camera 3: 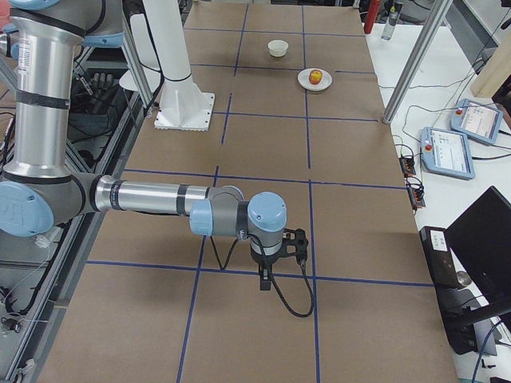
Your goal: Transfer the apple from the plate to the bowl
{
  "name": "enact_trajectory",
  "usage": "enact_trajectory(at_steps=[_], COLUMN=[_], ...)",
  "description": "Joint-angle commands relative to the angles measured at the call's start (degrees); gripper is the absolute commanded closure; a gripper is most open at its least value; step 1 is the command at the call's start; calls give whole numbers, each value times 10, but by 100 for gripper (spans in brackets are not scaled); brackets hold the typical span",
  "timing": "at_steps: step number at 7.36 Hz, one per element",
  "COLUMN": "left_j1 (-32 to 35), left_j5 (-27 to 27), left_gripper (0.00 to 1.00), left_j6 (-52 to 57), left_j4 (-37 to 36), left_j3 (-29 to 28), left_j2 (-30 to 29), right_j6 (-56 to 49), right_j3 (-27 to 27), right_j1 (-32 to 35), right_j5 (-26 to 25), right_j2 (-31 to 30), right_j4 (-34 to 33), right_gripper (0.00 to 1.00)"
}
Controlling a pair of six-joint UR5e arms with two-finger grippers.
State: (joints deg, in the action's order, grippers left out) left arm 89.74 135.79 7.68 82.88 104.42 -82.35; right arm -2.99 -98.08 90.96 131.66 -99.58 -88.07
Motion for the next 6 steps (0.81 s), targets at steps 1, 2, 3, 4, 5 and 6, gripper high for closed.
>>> enact_trajectory(at_steps=[1,2,3,4,5,6], left_j1=[-1,-1,-2,-2,-6,-6], left_j5=[3,2,3,3,4,6], left_gripper=[0,0,0,0,0,0], left_j6=[-7,-6,-5,-5,-6,-10], left_j4=[0,0,2,13,51,94], left_j3=[-10,-11,-12,-24,-41,-40], left_j2=[-6,-6,-9,-17,-18,-19], right_j6=[0,0,0,0,0,0], right_j3=[0,0,1,1,1,0], right_j1=[0,0,0,0,0,0], right_j5=[0,0,0,0,0,0], right_j2=[0,0,0,0,0,0], right_j4=[0,0,0,0,0,0], right_gripper=[0,0,0,0,0,0])
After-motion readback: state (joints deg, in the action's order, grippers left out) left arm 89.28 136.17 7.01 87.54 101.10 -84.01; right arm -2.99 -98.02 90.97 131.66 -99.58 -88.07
